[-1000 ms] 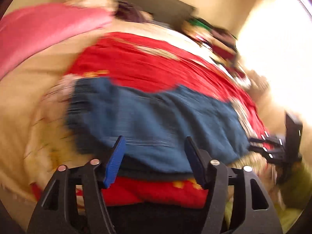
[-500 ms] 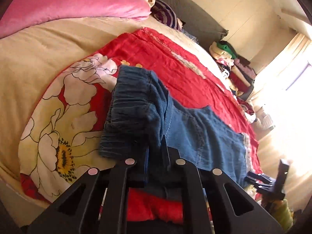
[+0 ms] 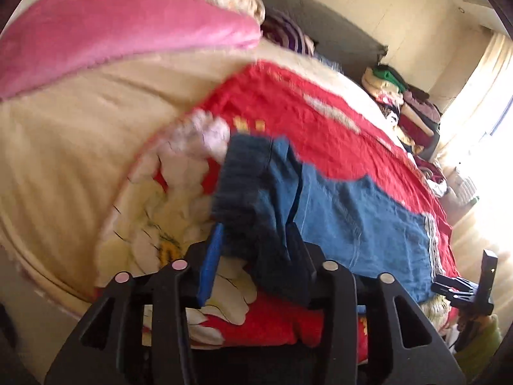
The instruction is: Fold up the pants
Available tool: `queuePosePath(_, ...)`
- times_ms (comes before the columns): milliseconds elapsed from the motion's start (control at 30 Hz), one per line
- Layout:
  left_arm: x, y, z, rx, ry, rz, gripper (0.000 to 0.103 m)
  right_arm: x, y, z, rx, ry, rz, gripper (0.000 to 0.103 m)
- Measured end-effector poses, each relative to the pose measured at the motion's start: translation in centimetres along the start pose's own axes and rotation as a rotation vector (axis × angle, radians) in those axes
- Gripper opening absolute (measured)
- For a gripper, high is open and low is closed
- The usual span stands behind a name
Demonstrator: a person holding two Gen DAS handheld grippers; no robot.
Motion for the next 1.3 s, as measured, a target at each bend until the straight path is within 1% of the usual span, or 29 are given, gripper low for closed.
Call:
queuePosePath(67, -1.1, 0.4, -1.4, -0.036, 0.012, 0.038, 0.04, -0.7, 0.2, -1.4, -0.05, 0.001, 0.018, 0.054)
queuePosePath(100, -2.2, 0.7, -1.8, -0.043, 0.001, 0.066, 0.04, -0.9, 0.3, -2.0, -0.074, 0.006, 0.024, 0.054)
queuePosePath(167, -4.0, 1.1, -1.8, -0.04, -0.025, 0.112, 0.04, -0.9, 0.7, -2.6, -0.1, 0.011, 0.016, 0.054)
queuePosePath(233, -6.7, 1.3, -0.8, -0.02, -0.032, 0.174, 0.04, -0.3, 1.0, -2.5, -0.1, 0.019, -0.005, 0.053)
queuePosePath(267, -8.6, 1.4, 0.2, -0.001, -0.046, 0.225, 0.04, 0.0, 1.0, -2.3, -0.095, 0.023, -0.012, 0.052)
queuePosePath(333, -10.9, 1.2, 2.1, 0.04, -0.056, 0.279, 0.04, 0.7, 1.2, -1.4, -0.072, 0.024, -0.032, 0.052)
queuePosePath(400, -13.4, 0.6, 5.0, 0.112, -0.073, 0.338, 0.04, 0.9, 1.1, -0.5, -0.04, 0.014, -0.043, 0.052)
queuePosePath(500, -14.5, -0.7, 8.3, 0.191, -0.035, 0.384, 0.04, 0.6, -0.1, 1.2, 0.065, -0.043, -0.067, 0.052)
queuePosePath(567, -14.2, -1.9, 10.1, 0.243, -0.016, 0.382, 0.04, 0.3, -0.7, 1.5, 0.084, -0.041, -0.063, 0.052)
queuePosePath(633, -13.7, -2.9, 10.9, 0.276, -0.023, 0.375, 0.04, -0.1, -1.2, 1.6, 0.082, -0.024, -0.034, 0.052)
queuePosePath(667, -13.6, -3.0, 11.1, 0.28, -0.035, 0.369, 0.04, -0.1, -1.3, 1.7, 0.081, -0.024, -0.031, 0.052)
queuePosePath(733, -13.1, -2.9, 10.9, 0.284, -0.085, 0.34, 0.04, 0.2, -1.4, 1.9, 0.087, -0.042, -0.048, 0.052)
queuePosePath(800, -12.5, -2.8, 10.7, 0.289, -0.116, 0.305, 0.04, 0.1, -1.1, 1.5, 0.089, -0.031, -0.045, 0.053)
queuePosePath(833, -12.5, -2.7, 10.4, 0.283, -0.11, 0.305, 0.04, 0.2, -0.9, 1.2, 0.078, -0.023, -0.041, 0.053)
queuePosePath(900, -13.0, -2.5, 9.6, 0.262, -0.094, 0.328, 0.041, 0.5, 0.2, -0.3, 0.012, 0.007, -0.047, 0.053)
queuePosePath(967, -14.0, -1.7, 8.6, 0.232, -0.09, 0.356, 0.041, 0.9, 1.2, -1.1, -0.034, 0.007, -0.064, 0.053)
queuePosePath(1033, -15.1, -0.5, 7.9, 0.203, -0.083, 0.383, 0.054, 1.2, 2.5, -1.4, -0.07, 0.016, -0.075, 0.053)
queuePosePath(1067, -15.6, 0.1, 7.7, 0.193, -0.073, 0.397, 0.058, 1.2, 3.1, -1.4, -0.078, 0.02, -0.078, 0.053)
queuePosePath(1133, -16.6, 1.5, 7.9, 0.181, -0.047, 0.422, 0.058, 1.2, 4.4, -1.1, -0.091, 0.029, -0.082, 0.053)
queuePosePath(1200, -17.7, 3.0, 8.3, 0.178, -0.039, 0.442, 0.058, 0.9, 5.1, -0.8, -0.104, 0.029, -0.076, 0.055)
queuePosePath(1300, -18.9, 5.4, 10.2, 0.203, -0.019, 0.46, 0.061, 0.0, 6.2, -0.4, -0.122, 0.042, -0.057, 0.057)
Point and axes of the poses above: each gripper's, at about its wrist camera, not at the fingertips, and z roughly the way its jaws point, x to its left, y to its top, the point moved 5 cm from there along z, roughly the way its jaws point, and after that the axes turned 13 degrees about x, right-handed, at the moved point
